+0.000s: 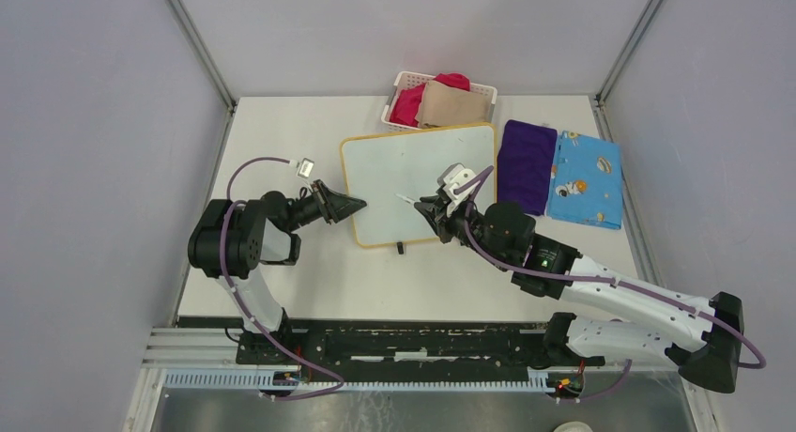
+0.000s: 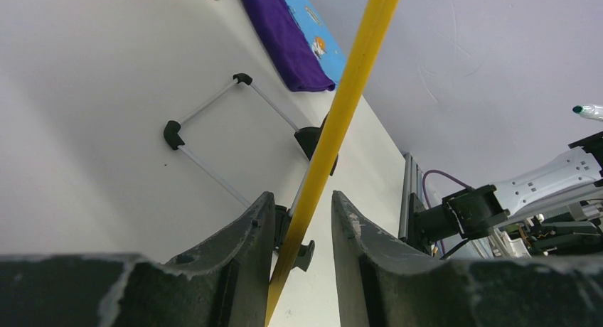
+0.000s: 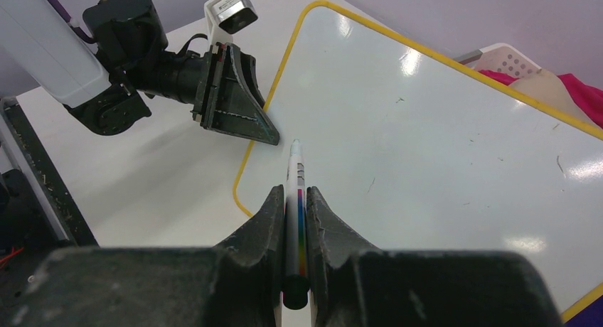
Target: Write a sentence on the whiteboard
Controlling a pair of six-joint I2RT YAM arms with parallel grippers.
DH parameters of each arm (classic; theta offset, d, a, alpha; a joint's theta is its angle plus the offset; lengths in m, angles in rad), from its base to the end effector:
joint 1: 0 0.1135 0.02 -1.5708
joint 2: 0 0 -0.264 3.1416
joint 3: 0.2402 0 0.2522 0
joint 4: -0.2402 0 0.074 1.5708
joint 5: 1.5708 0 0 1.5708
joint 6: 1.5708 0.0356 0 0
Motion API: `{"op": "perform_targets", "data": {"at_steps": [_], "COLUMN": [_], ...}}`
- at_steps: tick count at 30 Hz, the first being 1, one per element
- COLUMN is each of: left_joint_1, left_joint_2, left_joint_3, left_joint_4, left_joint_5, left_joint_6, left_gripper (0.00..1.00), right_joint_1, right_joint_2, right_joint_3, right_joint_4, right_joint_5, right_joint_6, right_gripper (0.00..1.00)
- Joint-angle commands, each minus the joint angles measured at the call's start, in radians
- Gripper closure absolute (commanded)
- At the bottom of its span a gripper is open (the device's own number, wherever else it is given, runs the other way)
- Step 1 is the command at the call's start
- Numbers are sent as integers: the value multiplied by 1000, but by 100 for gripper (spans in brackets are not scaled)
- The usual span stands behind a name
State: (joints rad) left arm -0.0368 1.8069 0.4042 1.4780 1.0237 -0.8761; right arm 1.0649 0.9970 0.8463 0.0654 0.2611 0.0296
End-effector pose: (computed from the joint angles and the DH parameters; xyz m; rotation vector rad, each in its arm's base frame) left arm 0.2728 -0.0405 0.1457 0.2159 1.7182 -1.4509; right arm 0.1223 0.2019 0.3485 -0.6544 1.5579 0.6134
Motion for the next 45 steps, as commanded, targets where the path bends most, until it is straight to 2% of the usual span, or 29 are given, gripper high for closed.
{"op": "perform_targets", "data": {"at_steps": [1,5,11,15,34,40,45], "left_joint_1": [-5,-3,-7,-10,-32,-32,-33], "left_joint_2": [6,1,-8,-11,-3,5,11], "left_joint_3": [21,21,21,21,27,24,28], "left_joint_4": [93,92,97,96,-13,-26,-45], "left_joint_5": [21,22,21,21,21,19,18], "left_joint_6": [0,5,0,2,82,94,102], "left_gripper": [60,60,51,49,66,68,65], "right_joint_1": [3,3,3,3,2,3,2], "right_joint_2": [-5,-6,-11,-10,-8,-9,-14], "right_joint_3": [23,18,13,13,7,0,-4], "right_joint_4": [56,56,54,54,51,53,51], "right_joint_5": [-10,-8,-5,-7,-6,-1,6], "right_joint_6": [12,11,14,17,24,24,23], "right_gripper": [100,100,100,100,100,100,100]}}
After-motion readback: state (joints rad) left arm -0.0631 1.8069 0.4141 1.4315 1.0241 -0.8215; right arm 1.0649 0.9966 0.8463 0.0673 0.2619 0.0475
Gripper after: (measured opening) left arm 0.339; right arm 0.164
